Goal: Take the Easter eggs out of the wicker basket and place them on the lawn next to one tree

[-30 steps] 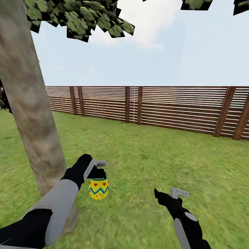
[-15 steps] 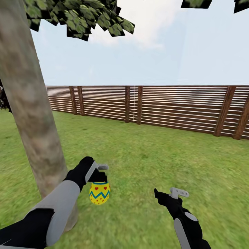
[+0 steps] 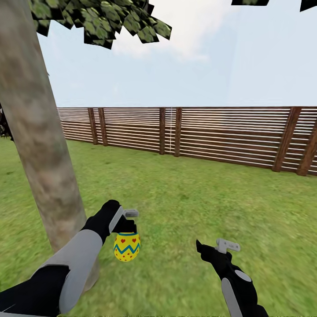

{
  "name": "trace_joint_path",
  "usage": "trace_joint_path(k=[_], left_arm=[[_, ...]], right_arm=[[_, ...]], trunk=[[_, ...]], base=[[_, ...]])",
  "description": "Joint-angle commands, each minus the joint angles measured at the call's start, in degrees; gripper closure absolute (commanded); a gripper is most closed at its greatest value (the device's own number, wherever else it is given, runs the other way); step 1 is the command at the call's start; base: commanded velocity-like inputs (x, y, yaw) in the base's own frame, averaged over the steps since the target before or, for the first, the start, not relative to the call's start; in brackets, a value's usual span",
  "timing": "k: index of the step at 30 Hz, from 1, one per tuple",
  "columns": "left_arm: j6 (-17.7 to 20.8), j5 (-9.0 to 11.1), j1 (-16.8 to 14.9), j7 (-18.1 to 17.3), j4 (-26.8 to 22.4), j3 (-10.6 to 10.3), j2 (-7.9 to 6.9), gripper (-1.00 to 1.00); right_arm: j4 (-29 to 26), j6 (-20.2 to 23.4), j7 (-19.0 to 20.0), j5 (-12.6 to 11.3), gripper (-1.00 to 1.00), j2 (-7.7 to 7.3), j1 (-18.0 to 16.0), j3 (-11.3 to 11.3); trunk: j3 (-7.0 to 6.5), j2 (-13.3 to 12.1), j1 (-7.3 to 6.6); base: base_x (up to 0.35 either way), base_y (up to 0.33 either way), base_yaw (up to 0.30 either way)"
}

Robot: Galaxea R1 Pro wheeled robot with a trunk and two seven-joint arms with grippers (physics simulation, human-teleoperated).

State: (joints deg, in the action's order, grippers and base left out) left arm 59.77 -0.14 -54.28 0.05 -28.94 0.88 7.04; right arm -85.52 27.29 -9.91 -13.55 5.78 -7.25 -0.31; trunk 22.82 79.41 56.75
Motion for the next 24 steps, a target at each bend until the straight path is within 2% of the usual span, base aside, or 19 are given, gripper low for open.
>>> trace_joint_path(k=[1,24], left_arm=[[0.23,-0.04,-0.03,0.03,-0.06,0.09,0.06,1.0],[0.23,-0.13,-0.03,-0.14,-0.11,0.0,0.32,1.0]], right_arm=[[-0.08,0.22,-0.38,-0.6,-1.0,0.02,-0.04,-0.03],[0.1,0.31,-0.45,-0.6,-1.0,0.02,-0.04,-0.04]], trunk=[[0.35,0.46,0.23],[6.61,9.69,5.28]], base=[[0.0,0.0,0.0],[0.0,0.0,0.0]])
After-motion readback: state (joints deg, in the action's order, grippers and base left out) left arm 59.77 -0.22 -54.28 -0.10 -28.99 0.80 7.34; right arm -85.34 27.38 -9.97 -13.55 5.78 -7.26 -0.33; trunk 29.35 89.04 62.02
